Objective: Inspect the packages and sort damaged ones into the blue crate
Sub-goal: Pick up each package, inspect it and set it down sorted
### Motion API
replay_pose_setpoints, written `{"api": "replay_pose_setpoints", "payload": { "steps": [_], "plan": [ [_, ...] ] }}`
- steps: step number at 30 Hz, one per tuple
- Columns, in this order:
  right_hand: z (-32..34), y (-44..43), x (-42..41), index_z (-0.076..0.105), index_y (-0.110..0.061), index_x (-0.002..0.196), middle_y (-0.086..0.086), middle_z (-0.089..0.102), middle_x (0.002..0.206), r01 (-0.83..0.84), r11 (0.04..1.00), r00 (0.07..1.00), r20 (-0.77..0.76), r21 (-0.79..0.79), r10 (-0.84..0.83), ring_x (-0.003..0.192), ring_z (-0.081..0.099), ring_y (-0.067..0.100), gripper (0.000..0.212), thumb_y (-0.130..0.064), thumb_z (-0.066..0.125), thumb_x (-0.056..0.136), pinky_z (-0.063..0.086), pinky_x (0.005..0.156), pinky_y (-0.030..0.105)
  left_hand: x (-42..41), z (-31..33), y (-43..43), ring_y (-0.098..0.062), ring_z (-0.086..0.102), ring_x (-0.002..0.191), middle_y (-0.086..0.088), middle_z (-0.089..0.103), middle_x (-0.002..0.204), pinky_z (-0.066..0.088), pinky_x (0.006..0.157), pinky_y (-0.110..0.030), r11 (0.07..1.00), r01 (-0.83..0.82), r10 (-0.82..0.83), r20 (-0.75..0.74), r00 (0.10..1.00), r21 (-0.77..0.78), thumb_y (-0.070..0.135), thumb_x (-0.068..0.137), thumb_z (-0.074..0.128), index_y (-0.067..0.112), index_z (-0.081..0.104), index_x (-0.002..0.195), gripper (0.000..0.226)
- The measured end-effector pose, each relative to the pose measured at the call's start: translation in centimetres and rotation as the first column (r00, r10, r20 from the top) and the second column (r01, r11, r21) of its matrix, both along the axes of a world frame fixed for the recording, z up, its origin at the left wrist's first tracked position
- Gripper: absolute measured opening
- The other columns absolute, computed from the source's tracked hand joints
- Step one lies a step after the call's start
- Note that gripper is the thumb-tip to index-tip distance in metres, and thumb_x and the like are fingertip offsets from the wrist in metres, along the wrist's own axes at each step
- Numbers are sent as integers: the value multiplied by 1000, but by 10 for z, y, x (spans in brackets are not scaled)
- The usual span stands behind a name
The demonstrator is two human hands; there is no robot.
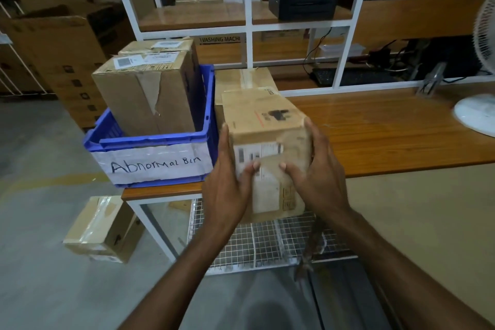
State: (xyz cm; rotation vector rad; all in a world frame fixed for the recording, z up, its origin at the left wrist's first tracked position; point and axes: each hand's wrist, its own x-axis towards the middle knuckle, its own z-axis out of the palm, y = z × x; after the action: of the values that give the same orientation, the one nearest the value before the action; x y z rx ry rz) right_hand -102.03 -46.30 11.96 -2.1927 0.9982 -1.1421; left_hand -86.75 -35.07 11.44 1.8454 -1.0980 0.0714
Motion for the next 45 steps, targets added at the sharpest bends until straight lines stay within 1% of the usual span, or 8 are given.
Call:
{"api": "replay_pose_setpoints", "payload": {
  "steps": [3,8,14,21,28,38,42,45],
  "plan": [
    [36,-2,1,20,-40,156,-7,46,153,26,1000,997,67,-17,-25,125,56,14,93,-36,82,86,58,86,41,6,40,-3,-17,71,86,1,74,120,58,67,-34,997,-65,67,49,997,-28,55,100,60,38,4,164,87],
    [76,-14,11,51,-44,140,-15,35,162,32,999,999,23,-32,-31,137,41,5,50,-48,69,95,41,105,34,17,87,-16,-7,65,93,8,67,133,51,73,-31,994,-8,20,108,994,-112,45,103,57,37,27,157,62],
    [80,-35,28,50,-33,152,-13,-1,173,-54,997,933,-353,58,71,157,17,18,54,-52,56,102,32,117,41,35,91,-51,-23,54,134,3,17,172,49,100,-46,930,129,-217,230,949,344,36,103,49,30,48,150,47],
    [80,-7,18,57,-30,145,-8,41,159,-20,994,905,-426,-104,-26,147,31,15,52,-55,58,99,30,118,46,40,77,-51,-23,48,138,-1,48,154,50,104,-49,982,44,-104,338,936,182,47,103,52,26,65,136,41],
    [78,-12,28,29,-28,163,-8,20,172,-80,994,837,-546,-71,28,159,8,16,60,-55,30,109,22,124,47,45,91,-34,-18,1,159,10,14,171,7,125,-56,804,154,-382,300,874,575,78,94,28,30,25,163,84],
    [78,-24,33,33,-29,161,-8,25,170,-81,992,823,-568,-99,10,158,14,15,59,-55,30,109,23,123,47,53,99,-35,-9,-12,157,15,-2,171,6,127,-58,699,256,-473,164,866,668,94,78,28,31,7,165,109],
    [75,-32,40,49,-27,153,-5,35,166,-41,994,890,-456,-106,-12,154,26,18,57,-58,37,107,32,119,48,60,98,-40,-11,-7,158,12,1,172,10,126,-60,728,259,-463,177,868,635,95,72,38,30,11,165,116],
    [55,-27,37,64,-23,133,-3,50,151,91,984,991,-84,-156,-105,135,46,15,49,-58,49,103,51,101,42,62,74,-40,-18,22,155,5,22,170,37,117,-56,910,182,-298,280,913,373,85,82,54,28,31,161,100]
  ]
}}
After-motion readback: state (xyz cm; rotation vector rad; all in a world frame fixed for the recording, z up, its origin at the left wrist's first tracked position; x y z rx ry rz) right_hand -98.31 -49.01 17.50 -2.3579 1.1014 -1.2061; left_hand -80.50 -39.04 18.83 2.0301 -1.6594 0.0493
